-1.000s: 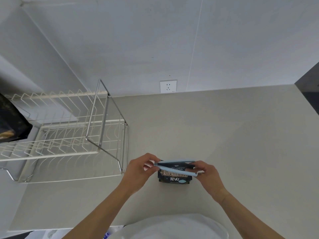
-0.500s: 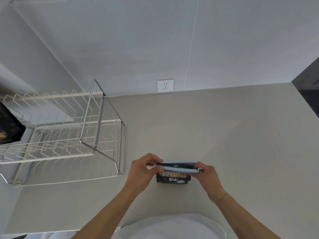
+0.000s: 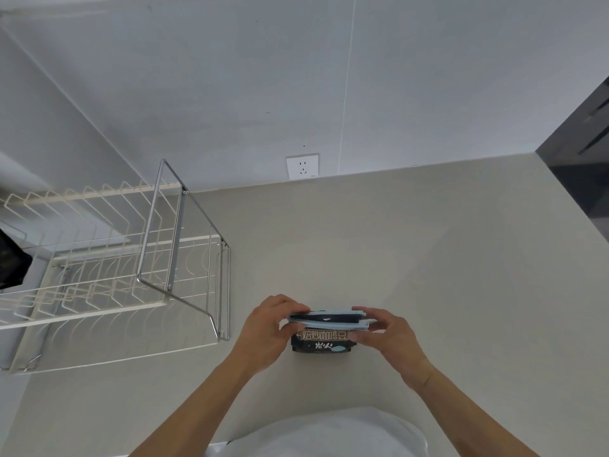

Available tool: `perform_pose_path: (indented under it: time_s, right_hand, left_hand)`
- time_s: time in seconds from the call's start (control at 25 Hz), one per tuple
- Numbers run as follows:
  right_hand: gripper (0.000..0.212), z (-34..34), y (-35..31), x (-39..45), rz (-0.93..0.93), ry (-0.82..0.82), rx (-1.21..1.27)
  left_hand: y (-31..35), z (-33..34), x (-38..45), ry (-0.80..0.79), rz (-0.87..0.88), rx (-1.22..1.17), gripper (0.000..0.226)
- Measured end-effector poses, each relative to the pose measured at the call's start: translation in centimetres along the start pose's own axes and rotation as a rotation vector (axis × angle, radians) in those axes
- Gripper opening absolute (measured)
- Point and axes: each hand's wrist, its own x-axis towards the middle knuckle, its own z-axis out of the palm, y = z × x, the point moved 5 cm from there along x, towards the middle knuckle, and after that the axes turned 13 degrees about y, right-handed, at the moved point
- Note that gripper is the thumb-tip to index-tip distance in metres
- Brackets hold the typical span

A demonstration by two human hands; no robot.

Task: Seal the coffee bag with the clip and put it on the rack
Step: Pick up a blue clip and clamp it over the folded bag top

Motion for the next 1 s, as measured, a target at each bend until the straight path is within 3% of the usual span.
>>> perform_pose_path:
  time_s: [0.08,0.24,0.4,0.8,1.0]
  right_hand:
    - [0.045,-0.6,0.0,-0.3,-0.027,-0.050,-0.010]
    - [0.029,-0.9,-0.2,-0.4,-0.095,0.059,-0.016]
    - [0.027,-0.7,-0.5,-0.1,-0.133,0.086,-0.025]
    - [0.019,-0.9,-1.6,0.2,-0.276,0.082,-0.229]
    - [0.022,-1.9,-1.9,0.0,-0.356,0.076,-0.292]
  left_hand:
    - [0.0,0.0,-0.2,0.021,0.001,-0.012,0.027]
    - [0.0,0.2,-0.5,0.029,0.026,-0.001,0.025]
    - [0.1,0.4,-0.6,-0.018,0.088,0.094,0.025]
    - [6.2,4.8,1.8,-0.180,0.529,0.451,0.027]
    - [6.4,5.8,1.8,-0.183,0.490,0.417,0.024]
